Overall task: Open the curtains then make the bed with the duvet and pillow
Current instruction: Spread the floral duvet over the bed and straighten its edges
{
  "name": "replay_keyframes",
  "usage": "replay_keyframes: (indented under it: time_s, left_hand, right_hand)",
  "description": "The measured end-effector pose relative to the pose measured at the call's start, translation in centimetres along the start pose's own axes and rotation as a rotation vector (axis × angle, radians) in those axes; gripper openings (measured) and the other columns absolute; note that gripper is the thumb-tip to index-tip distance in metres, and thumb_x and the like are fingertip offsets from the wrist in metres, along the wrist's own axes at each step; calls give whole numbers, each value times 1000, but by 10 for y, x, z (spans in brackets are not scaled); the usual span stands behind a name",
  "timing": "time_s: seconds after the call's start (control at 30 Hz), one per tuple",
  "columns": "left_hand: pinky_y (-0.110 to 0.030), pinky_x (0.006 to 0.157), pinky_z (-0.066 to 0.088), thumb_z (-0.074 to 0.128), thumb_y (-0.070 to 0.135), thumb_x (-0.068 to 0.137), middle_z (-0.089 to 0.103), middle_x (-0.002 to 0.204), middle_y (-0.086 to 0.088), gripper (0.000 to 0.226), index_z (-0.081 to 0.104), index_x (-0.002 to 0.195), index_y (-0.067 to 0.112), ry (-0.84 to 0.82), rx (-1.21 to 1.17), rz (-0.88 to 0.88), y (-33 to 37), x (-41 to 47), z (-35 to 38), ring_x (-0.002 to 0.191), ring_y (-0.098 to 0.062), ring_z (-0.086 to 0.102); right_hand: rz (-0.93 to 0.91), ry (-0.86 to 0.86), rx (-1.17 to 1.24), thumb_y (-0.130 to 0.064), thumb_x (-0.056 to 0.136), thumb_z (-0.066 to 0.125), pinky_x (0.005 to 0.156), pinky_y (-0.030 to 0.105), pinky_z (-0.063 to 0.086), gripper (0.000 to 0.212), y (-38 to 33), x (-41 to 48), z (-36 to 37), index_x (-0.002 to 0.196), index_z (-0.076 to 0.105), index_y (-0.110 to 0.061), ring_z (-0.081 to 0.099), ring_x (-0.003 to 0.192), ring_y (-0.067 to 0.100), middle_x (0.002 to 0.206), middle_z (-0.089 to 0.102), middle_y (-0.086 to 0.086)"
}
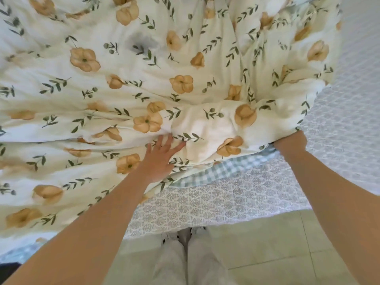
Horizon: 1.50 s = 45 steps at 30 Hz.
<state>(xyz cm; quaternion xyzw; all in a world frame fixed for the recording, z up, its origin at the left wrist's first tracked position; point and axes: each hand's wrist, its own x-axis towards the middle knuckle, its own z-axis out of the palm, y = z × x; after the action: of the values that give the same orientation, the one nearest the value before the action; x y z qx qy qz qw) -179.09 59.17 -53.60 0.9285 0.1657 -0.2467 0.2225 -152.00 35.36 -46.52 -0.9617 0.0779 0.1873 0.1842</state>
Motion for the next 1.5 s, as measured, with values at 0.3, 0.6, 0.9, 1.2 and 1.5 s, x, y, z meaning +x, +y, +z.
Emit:
replay_keyframes:
  time_s: [0.3,0.6,0.9,1.2,1.5]
  left_hand:
    - [-41,89,45,61,26,82,48,123,-2,33,61,116,27,372,-178,-101,35,4,-14,112,-27,48]
    - [-41,94,42,72,43,73,45,123,-4,67,45,127,14,403,-224,-139,115,22,2,113,-27,47]
    - [-56,112,28,80,34,70,13,159,-5,114,1,151,22,211,56,-308,164,31,32,147,-29,14]
    - [-33,87,55,58,-1,85,60,119,4,50,54,128,25,73,34,-163,198,28,49,101,-18,61]
    - [-27,72,44,64,2,79,45,131,6,63,41,132,27,-79,183,-237,186,0,67,113,-20,50]
  right_hand:
    - [361,-403,422,12,83,47,63,31,47,16,46,2,-15,86,54,-3,48,65,20,71,48,10]
    - [344,-903,1177,-75,81,49,102,57,43,73,30,48,-47,133,58,-24,58,121,37,131,62,9]
    - [384,-489,624,-11,89,60,84,46,57,42,52,114,-73,130,54,-15,64,107,27,125,64,8]
    - [572,-516,344,-18,85,73,34,21,40,20,150,121,-95,95,60,-6,61,49,14,81,65,6]
    - [558,-670,176,-31,78,79,43,19,39,33,152,115,-93,88,56,-9,44,54,11,72,56,4]
